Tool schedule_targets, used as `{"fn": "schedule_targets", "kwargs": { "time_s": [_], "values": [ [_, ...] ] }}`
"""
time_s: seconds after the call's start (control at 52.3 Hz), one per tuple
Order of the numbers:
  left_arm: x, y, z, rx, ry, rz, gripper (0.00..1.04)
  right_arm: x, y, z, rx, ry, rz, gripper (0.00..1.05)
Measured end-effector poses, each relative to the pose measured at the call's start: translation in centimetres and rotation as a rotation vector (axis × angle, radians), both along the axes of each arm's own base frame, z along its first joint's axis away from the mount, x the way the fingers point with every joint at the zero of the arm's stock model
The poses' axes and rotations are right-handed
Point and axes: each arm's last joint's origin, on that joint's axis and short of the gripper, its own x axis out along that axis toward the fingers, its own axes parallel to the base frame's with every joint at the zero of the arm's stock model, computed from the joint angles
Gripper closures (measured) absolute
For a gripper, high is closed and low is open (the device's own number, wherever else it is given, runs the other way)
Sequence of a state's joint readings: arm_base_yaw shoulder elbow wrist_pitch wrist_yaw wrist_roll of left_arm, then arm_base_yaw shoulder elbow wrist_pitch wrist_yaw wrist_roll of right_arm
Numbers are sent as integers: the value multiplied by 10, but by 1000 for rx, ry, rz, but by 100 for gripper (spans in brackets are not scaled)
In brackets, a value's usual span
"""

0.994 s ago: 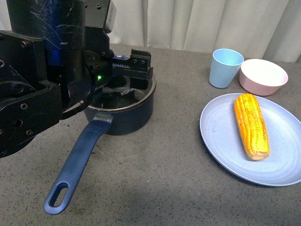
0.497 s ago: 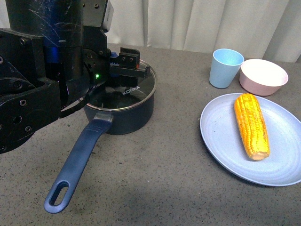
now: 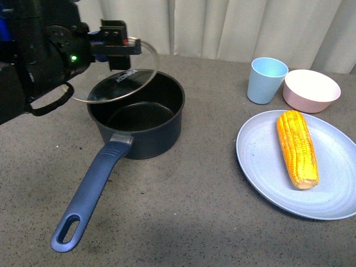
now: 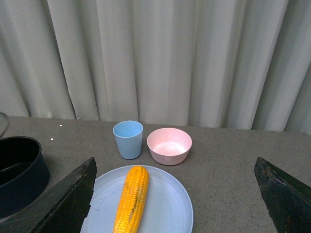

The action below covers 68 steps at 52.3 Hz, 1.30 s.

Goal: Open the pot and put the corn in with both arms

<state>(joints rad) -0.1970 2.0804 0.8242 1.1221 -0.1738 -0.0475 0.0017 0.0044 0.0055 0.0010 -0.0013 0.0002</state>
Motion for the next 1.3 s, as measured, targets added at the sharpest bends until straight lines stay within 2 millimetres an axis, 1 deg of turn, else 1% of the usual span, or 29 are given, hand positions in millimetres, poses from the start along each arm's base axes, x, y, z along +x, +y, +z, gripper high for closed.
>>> {"fn": "schedule_targets", "kwargs": {
  "time_s": [0.153, 0.268, 0.325, 0.44, 0.631, 0.765, 0.861, 1.052, 1.205, 1.3],
  "values": [
    [5, 37, -7, 4, 18, 93, 40, 0, 0, 0, 0, 0, 0, 9],
    [6, 54, -16, 21, 39, 128, 40, 0, 0, 0, 0, 0, 0, 9],
    [8, 66, -25, 25, 61, 158, 40, 0, 0, 0, 0, 0, 0, 9],
    [12, 80, -35, 30, 83, 203, 40, 0, 0, 0, 0, 0, 0, 9],
    [15, 87, -47, 29, 99, 232, 40, 0, 0, 0, 0, 0, 0, 9],
    [12, 87, -69, 30, 141, 232, 40, 0, 0, 0, 0, 0, 0, 9],
    [10, 84, -80, 29, 146, 219, 40, 0, 0, 0, 0, 0, 0, 9],
    [8, 79, -92, 34, 148, 211, 40, 0, 0, 0, 0, 0, 0, 9],
    [8, 79, -102, 33, 170, 218, 40, 0, 0, 0, 0, 0, 0, 9],
    [8, 79, -104, 35, 171, 219, 40, 0, 0, 0, 0, 0, 0, 9]
  ]
}}
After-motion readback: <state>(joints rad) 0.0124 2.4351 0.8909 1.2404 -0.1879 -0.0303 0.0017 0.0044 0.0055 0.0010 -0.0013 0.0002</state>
